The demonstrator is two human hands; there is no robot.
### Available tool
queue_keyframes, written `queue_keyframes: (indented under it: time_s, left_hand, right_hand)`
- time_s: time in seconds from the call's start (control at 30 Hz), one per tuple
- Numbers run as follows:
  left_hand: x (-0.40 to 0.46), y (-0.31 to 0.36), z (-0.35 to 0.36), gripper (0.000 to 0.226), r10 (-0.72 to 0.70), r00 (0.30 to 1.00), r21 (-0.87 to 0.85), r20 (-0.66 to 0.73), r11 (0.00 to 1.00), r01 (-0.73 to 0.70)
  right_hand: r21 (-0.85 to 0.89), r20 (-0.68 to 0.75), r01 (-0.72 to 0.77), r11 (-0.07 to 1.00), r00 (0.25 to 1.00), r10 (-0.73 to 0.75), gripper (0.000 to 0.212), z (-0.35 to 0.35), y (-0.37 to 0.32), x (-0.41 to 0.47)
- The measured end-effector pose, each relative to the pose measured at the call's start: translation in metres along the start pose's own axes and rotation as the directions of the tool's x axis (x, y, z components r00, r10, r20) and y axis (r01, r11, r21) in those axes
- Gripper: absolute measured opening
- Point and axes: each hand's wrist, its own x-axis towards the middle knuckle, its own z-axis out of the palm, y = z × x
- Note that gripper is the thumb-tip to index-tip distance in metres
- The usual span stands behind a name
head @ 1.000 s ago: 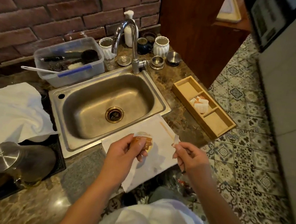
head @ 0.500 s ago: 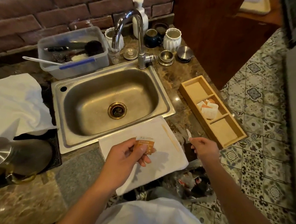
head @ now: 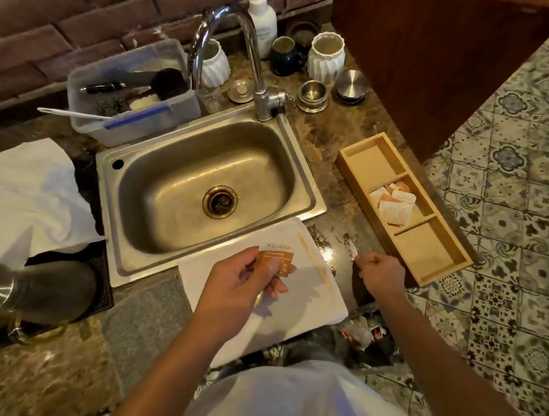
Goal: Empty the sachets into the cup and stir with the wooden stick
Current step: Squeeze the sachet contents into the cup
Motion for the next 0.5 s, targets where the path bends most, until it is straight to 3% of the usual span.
queue_keyframes:
  time_s: [0.3,0.5]
  left_hand:
    - [0.006,0.003,0.012,0.021,0.008,1.000,0.002,0.019,1.000,-0.008]
    - [0.003,0.012,0.017,0.017,-0.003,1.000,-0.141,-0.009,0.990,0.001]
  right_hand:
    - [0.042,0.023,0.033,0.999,0.999,-0.034,0.043,-0.012,-0.010,-0.010]
    - [0.034,0.110,0.176,0.984,0.978,-0.179,0.034,-0.022,-0.038,-0.040]
